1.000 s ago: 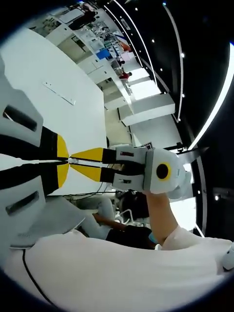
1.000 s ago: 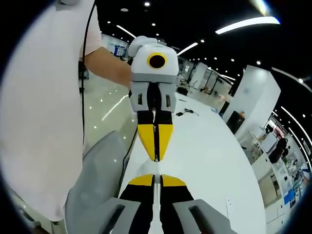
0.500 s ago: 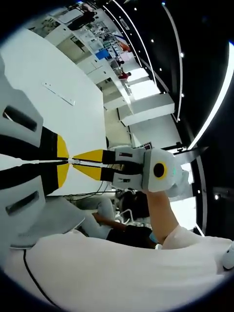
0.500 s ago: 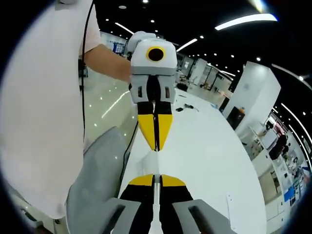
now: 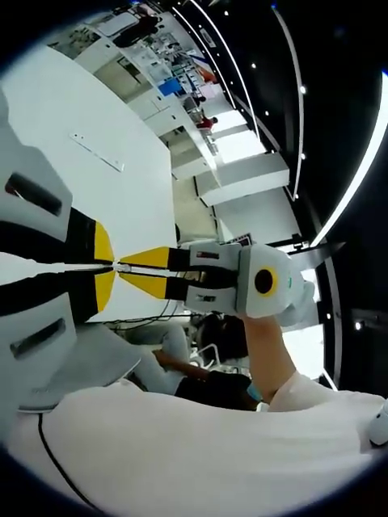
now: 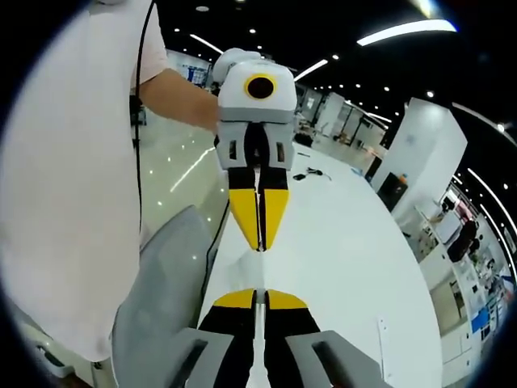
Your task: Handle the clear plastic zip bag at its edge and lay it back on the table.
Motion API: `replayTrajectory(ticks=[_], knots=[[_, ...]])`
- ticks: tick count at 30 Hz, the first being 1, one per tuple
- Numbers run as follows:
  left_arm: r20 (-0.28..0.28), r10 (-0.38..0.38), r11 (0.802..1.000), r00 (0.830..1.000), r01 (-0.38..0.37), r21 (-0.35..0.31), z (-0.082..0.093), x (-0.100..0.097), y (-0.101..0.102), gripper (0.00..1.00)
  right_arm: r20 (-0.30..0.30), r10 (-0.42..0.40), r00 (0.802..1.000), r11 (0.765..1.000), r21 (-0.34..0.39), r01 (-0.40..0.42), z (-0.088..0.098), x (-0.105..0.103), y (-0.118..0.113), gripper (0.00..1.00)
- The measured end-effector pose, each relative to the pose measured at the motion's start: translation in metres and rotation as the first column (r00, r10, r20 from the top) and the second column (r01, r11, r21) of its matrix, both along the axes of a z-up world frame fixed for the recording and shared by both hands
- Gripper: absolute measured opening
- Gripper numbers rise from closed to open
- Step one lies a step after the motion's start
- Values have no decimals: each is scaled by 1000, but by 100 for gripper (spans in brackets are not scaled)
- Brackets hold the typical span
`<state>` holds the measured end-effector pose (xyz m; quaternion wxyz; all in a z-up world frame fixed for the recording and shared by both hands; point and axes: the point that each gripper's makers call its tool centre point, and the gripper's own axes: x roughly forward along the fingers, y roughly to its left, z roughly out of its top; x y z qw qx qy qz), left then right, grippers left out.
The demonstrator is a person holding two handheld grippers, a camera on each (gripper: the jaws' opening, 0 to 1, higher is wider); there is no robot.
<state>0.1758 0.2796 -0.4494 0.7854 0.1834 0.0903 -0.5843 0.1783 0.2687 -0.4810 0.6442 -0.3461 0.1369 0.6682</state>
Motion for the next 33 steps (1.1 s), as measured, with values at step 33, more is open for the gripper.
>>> replayTrajectory(ticks=[33], knots=[[-6,5,1000,1000,-5,20,0,-2,1,0,-6,12,1000,1000,9,-12,1,-2,4,0]])
